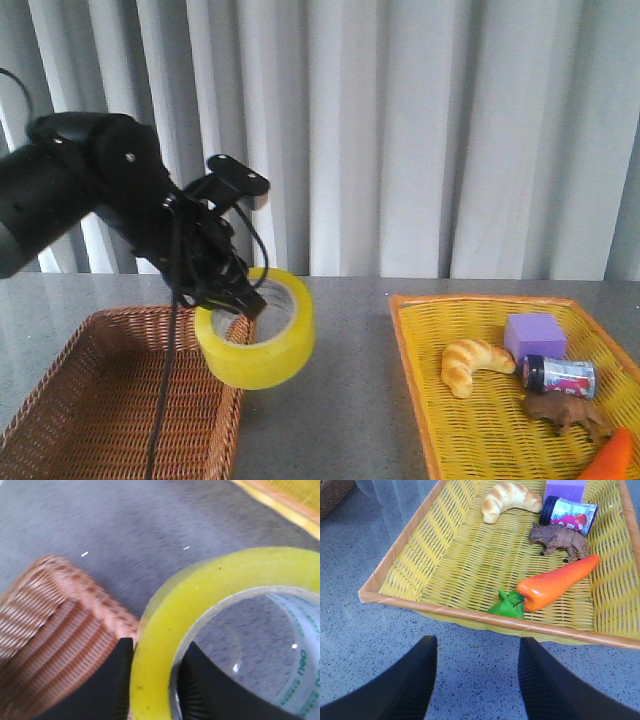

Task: Transfer tape with both arms
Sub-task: 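Lift the tape with the left gripper and lower it into the brown basket, then open the left gripper and raise it away from the basket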

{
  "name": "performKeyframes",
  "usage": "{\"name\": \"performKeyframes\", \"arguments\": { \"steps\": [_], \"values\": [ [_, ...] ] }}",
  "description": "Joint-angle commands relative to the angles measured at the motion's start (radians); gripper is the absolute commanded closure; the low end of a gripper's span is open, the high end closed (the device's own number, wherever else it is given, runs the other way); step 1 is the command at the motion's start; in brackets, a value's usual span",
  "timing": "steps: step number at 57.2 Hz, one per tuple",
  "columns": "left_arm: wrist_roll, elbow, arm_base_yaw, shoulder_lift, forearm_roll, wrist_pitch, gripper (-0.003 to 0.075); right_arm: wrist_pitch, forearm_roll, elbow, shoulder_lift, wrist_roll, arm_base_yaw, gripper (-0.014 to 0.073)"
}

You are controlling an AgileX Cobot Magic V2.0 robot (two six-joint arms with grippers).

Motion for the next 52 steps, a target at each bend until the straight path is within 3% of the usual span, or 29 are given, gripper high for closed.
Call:
{"name": "performKeyframes", "arguments": {
  "steps": [1,12,25,37,52],
  "values": [
    [-0.046,-0.023,0.059,-0.076,-0.007,-0.020,0.0548,-0.062,0.007,-0.024,0.005,-0.001,-0.005,0.0230],
    [-0.048,0.027,0.157,-0.073,-0.007,-0.028,0.0548,-0.062,0.007,-0.024,0.005,-0.001,-0.005,0.0230],
    [-0.048,0.180,0.237,-0.072,-0.005,-0.132,0.0548,-0.062,0.007,-0.024,0.005,-0.001,-0.005,0.0230],
    [-0.043,0.296,0.252,-0.044,0.036,-0.229,0.0548,-0.062,0.007,-0.024,0.005,-0.001,-0.005,0.0230],
    [-0.046,0.308,0.252,0.043,0.065,-0.263,0.0548,-0.062,0.007,-0.024,0.005,-0.001,-0.005,0.0230]
  ]
}}
